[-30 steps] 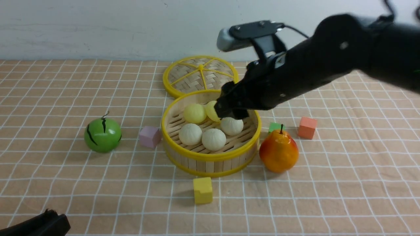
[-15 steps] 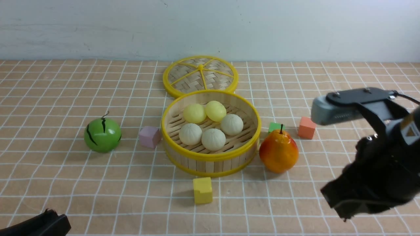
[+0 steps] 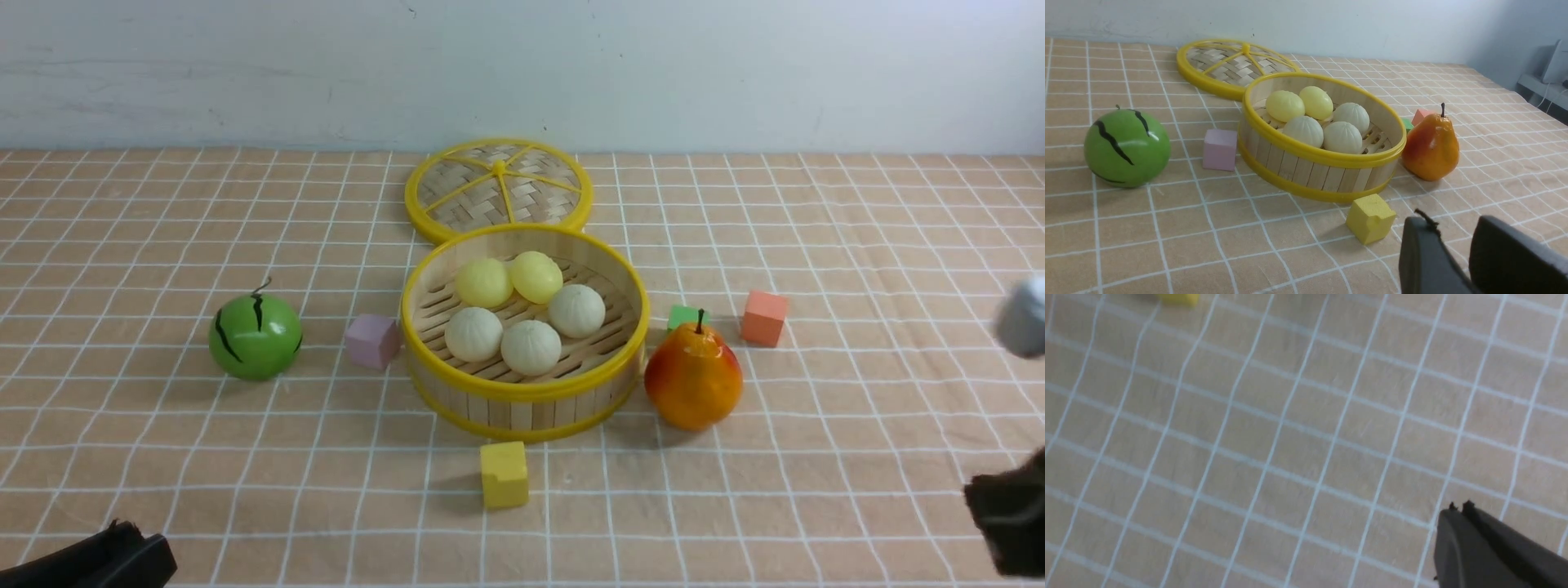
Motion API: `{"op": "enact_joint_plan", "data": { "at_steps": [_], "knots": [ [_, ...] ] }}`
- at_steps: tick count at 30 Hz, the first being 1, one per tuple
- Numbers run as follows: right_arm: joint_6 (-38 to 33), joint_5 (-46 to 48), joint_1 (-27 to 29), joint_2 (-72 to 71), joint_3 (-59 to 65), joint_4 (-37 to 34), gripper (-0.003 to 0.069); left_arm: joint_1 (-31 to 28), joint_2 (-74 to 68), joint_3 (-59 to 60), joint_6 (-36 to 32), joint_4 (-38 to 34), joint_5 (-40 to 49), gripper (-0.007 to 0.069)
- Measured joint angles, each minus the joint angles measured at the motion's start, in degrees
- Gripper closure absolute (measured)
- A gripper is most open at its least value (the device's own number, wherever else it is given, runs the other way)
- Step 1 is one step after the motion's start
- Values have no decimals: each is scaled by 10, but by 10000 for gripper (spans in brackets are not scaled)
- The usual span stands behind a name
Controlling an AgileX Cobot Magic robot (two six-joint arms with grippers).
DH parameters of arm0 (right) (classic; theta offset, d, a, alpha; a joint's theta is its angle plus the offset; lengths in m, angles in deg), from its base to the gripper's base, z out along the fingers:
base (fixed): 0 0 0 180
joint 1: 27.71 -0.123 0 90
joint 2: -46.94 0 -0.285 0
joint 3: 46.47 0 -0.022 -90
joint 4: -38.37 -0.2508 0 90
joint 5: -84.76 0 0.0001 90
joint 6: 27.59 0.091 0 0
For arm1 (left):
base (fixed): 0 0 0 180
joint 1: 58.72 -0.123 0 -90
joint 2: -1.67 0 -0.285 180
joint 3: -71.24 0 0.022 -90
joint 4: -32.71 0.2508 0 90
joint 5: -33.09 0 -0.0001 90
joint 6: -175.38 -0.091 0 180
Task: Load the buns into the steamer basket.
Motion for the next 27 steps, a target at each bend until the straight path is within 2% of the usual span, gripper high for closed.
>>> {"op": "enact_joint_plan", "data": {
  "at_steps": [2,4,5,6,9,27],
  "knots": [
    [-5,-131,51,-122,142,-9,680,0,0,0,0,0,2,444],
    [-5,-210,111,-260,261,-9,679,0,1,0,0,0,2,442],
    [-5,-214,115,-260,271,-9,679,0,1,0,0,0,2,442],
    [-5,-242,141,-349,344,-3,679,0,1,0,0,0,2,442],
    [-6,-266,161,-444,415,19,679,0,1,0,0,0,2,442],
    [-2,-258,170,-480,434,28,675,0,1,0,0,0,11,428]
  ]
}}
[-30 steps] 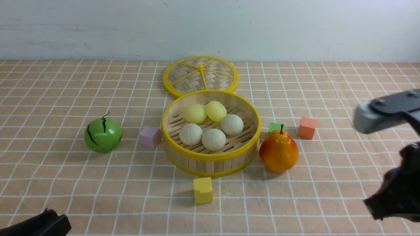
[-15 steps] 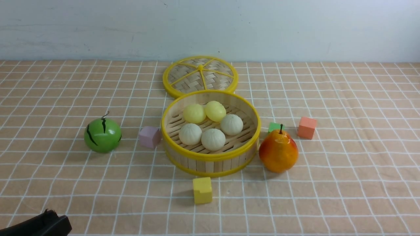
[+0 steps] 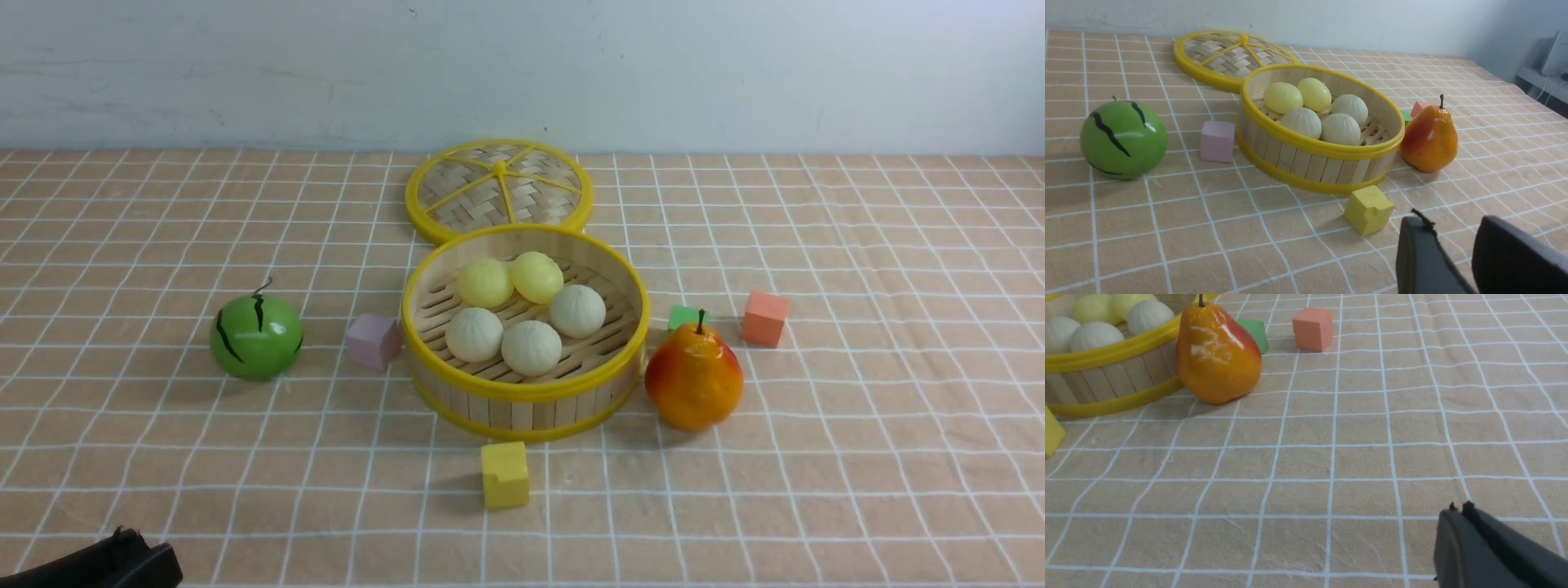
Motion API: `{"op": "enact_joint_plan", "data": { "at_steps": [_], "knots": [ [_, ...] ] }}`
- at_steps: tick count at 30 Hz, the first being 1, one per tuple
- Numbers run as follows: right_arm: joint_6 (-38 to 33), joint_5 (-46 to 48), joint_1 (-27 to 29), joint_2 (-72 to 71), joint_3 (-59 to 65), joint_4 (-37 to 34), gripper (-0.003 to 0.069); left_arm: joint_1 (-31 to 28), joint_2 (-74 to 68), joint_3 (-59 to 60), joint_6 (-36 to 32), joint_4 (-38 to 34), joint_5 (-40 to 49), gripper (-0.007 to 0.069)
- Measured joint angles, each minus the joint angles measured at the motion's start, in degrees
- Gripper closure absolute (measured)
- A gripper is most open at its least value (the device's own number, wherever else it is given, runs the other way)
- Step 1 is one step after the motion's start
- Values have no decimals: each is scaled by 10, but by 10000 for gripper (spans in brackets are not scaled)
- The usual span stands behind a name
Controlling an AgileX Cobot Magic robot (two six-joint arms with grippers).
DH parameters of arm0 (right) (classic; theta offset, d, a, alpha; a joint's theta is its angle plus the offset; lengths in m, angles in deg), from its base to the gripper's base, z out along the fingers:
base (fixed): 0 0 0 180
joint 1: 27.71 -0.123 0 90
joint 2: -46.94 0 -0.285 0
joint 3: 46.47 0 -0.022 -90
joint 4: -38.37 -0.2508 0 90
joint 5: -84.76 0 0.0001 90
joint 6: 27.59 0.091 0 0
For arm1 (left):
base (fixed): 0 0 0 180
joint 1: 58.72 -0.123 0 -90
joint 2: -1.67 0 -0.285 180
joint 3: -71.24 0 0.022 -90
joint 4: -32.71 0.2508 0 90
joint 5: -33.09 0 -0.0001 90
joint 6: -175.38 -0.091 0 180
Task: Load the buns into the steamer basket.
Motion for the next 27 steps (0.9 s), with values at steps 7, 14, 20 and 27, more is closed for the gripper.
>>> {"op": "enact_joint_plan", "data": {
  "at_steps": [7,14,20,27],
  "knots": [
    [0,0,0,0,0,0,669,0,0,0,0,0,0,428],
    [0,0,0,0,0,0,667,0,0,2,0,0,-17,428],
    [0,0,0,0,0,0,662,-65,29,26,63,57,-76,441],
    [0,-1,0,0,0,0,658,-182,133,86,258,206,54,628]
  ]
}}
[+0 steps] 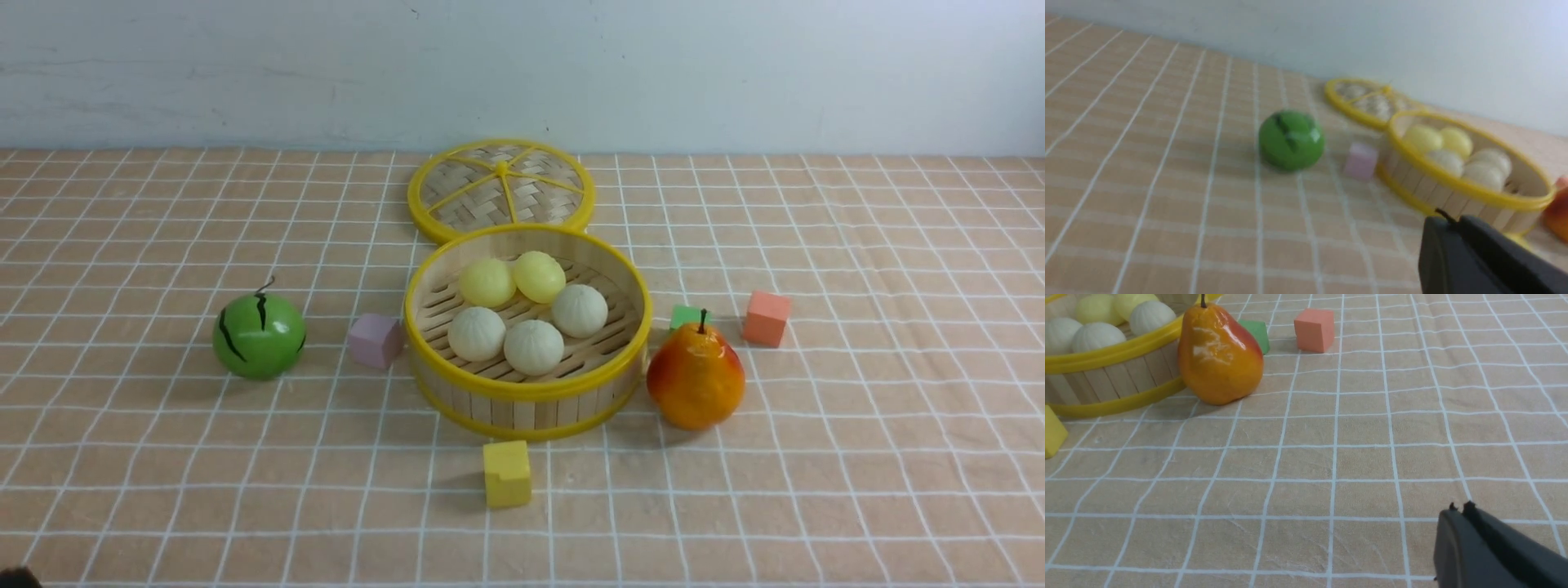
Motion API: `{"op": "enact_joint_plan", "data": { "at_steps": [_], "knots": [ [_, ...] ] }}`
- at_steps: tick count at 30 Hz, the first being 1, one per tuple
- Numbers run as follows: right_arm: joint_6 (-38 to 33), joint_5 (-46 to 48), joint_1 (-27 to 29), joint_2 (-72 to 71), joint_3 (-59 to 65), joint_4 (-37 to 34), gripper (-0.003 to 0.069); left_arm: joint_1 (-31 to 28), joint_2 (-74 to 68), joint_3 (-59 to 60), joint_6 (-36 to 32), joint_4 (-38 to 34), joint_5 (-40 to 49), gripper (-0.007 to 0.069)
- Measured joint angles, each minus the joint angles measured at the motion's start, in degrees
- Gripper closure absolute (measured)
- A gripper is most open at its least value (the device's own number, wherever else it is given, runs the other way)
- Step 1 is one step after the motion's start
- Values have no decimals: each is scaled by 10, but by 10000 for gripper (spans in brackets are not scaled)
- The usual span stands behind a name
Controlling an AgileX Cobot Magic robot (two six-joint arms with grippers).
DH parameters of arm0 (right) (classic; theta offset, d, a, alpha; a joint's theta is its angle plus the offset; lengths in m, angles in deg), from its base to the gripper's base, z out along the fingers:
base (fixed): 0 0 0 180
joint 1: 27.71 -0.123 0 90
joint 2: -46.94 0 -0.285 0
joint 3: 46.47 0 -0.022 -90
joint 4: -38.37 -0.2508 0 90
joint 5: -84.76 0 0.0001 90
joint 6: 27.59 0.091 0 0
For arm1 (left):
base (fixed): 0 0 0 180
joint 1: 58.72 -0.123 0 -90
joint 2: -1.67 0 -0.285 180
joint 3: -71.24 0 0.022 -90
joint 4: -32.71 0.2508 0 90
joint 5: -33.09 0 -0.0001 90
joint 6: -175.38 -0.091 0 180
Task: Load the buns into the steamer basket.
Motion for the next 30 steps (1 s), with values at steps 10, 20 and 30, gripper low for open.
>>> {"op": "enact_joint_plan", "data": {
  "at_steps": [10,20,30],
  "knots": [
    [0,-1,0,0,0,0,658,-13,4,11,55,22,89,638],
    [0,-1,0,0,0,0,650,-13,4,11,55,22,89,638],
    [0,-1,0,0,0,0,637,-13,4,11,55,22,89,638]
  ]
}}
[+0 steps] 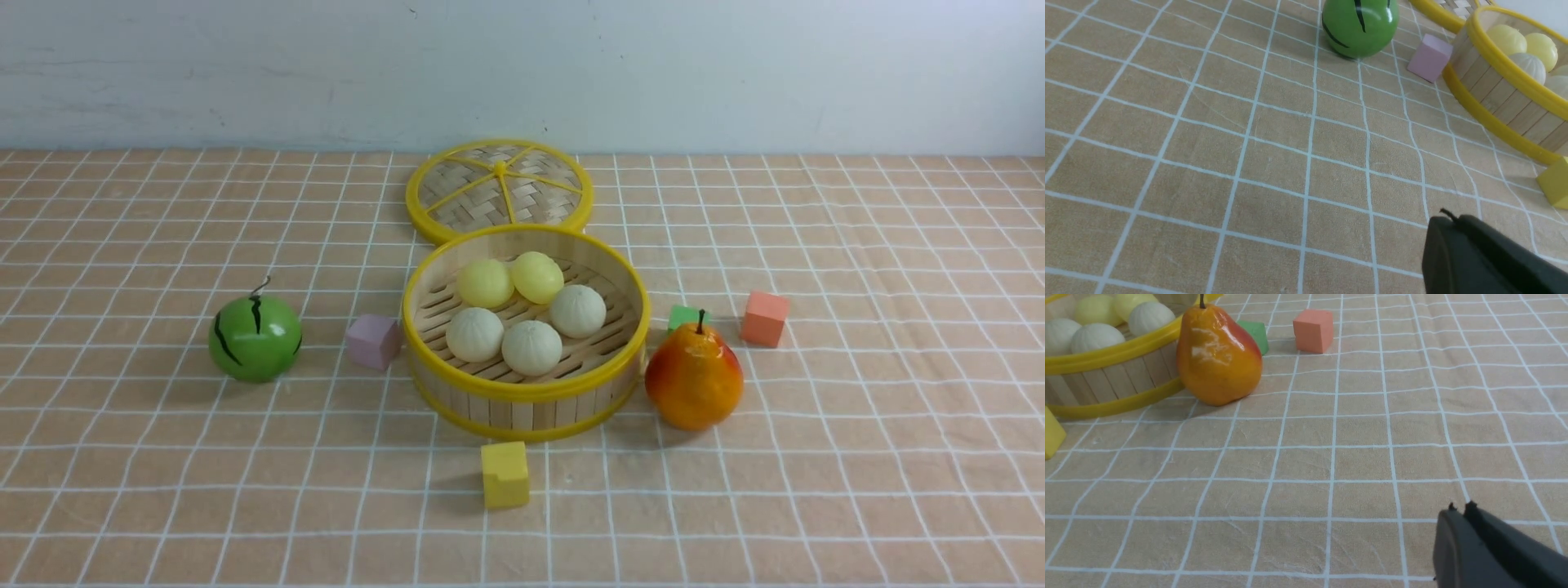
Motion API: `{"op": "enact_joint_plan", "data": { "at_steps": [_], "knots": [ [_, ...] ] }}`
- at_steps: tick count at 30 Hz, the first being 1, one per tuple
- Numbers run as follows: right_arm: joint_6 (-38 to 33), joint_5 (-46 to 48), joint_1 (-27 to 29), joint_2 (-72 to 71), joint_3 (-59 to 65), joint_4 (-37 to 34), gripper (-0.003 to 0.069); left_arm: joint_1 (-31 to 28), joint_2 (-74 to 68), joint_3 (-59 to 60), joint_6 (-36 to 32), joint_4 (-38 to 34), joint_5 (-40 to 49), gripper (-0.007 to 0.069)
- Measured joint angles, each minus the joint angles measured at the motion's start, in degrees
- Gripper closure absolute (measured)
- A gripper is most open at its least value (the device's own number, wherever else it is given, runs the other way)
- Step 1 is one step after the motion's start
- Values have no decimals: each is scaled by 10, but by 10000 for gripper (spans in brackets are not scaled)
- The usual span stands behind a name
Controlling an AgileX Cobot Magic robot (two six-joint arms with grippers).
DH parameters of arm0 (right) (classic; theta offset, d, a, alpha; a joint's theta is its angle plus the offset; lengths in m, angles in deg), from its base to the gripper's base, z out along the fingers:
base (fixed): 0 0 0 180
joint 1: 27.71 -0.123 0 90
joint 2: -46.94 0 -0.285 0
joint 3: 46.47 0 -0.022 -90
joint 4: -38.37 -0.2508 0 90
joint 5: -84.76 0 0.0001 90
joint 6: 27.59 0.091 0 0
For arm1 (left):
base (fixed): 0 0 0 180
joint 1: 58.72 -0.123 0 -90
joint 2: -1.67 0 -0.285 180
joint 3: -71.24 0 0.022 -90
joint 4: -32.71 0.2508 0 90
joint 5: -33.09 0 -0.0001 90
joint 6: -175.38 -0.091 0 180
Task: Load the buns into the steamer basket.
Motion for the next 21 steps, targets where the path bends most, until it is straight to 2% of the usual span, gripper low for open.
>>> {"op": "enact_joint_plan", "data": {
  "at_steps": [21],
  "knots": [
    [0,0,0,0,0,0,617,0,0,0,0,0,0,638]
  ]
}}
